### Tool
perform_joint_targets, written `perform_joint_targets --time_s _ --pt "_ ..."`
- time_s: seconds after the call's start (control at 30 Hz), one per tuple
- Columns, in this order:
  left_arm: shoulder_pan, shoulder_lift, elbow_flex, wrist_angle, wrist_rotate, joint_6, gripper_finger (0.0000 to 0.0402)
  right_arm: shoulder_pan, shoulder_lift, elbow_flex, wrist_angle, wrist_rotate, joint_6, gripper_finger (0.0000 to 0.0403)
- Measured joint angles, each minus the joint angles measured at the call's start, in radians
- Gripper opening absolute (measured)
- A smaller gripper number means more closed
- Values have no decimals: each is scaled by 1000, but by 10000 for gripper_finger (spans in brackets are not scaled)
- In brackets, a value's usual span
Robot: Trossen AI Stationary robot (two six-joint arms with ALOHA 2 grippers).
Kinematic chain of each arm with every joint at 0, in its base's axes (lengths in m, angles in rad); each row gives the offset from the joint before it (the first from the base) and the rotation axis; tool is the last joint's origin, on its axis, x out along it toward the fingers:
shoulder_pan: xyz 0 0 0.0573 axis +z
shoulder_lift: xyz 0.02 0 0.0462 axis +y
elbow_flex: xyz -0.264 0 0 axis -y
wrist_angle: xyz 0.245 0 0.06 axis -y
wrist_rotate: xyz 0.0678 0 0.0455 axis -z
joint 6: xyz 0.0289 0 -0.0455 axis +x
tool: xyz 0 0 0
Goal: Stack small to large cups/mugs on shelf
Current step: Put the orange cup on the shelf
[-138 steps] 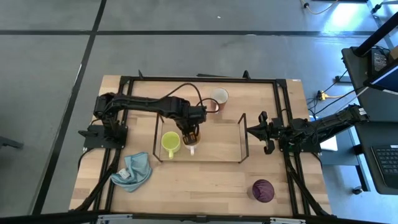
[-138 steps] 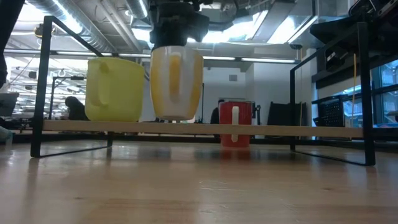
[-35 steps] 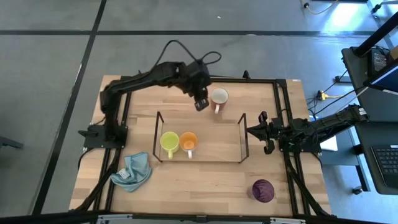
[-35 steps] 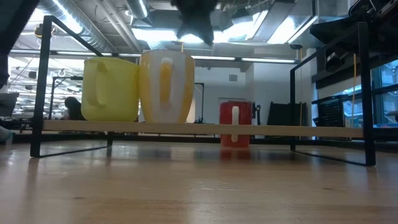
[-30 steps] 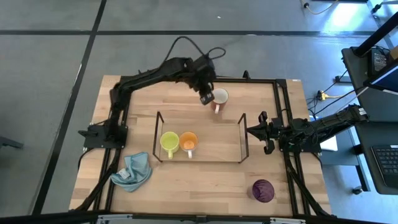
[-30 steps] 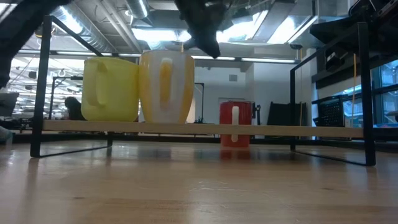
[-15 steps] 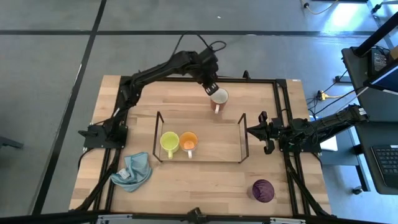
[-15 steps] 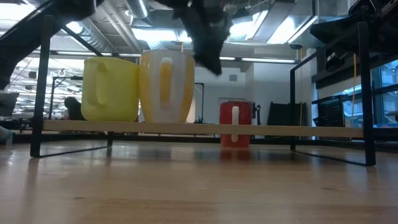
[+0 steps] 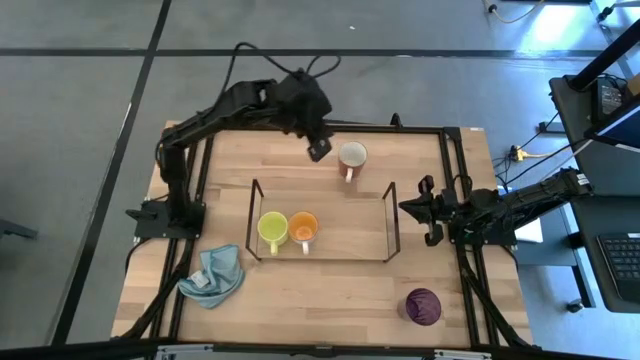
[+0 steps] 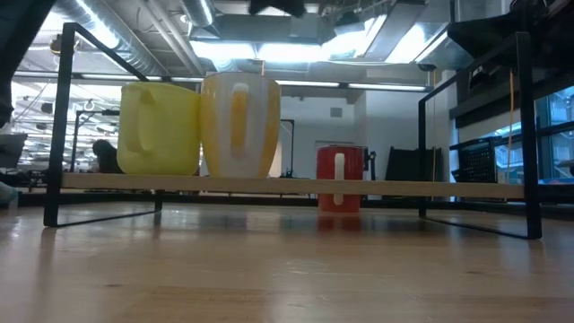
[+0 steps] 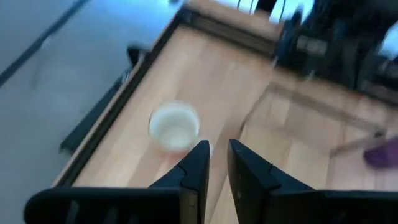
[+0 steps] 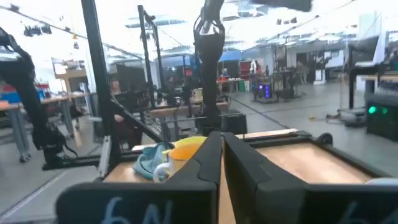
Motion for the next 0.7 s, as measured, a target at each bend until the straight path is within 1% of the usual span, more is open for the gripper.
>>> perform_joint_targets --time_s 0.1,0.13,0.2,0.23,0.27,0.33,0.4,0.43,0.5,0.57,0.63,0.7 --pt "-30 -30 -2 -82 -63 -16 51 -2 1 0 17 15 47 20" --pt "-39 -40 -2 -113 -87 -21 51 -6 2 0 51 50 84 20" --pt "-59 -58 -2 -186 -134 -29 51 -13 1 2 136 151 273 20" --pt "-70 -64 -3 -216 -158 -36 51 -20 1 11 160 194 331 20" --pt "-83 -71 -6 -237 -184 -50 51 -27 4 26 169 212 360 20" --pt "-103 -86 -22 -270 -224 -74 51 -50 14 70 147 186 344 20" --pt "-126 -112 -57 -269 -243 -91 51 -83 35 146 124 109 296 20" --pt "-135 -127 -79 -264 -244 -100 51 -100 49 193 89 75 262 20" --pt "-151 -162 -135 -247 -252 -114 51 -135 80 297 -34 47 216 20" --pt "-166 -200 -206 -218 -269 -131 51 -178 126 417 -236 55 210 20" --pt "-175 -252 -295 -174 -273 -142 51 -235 181 534 -469 80 274 20" --pt "-181 -309 -392 -117 -272 -167 51 -308 245 637 -700 80 400 20"
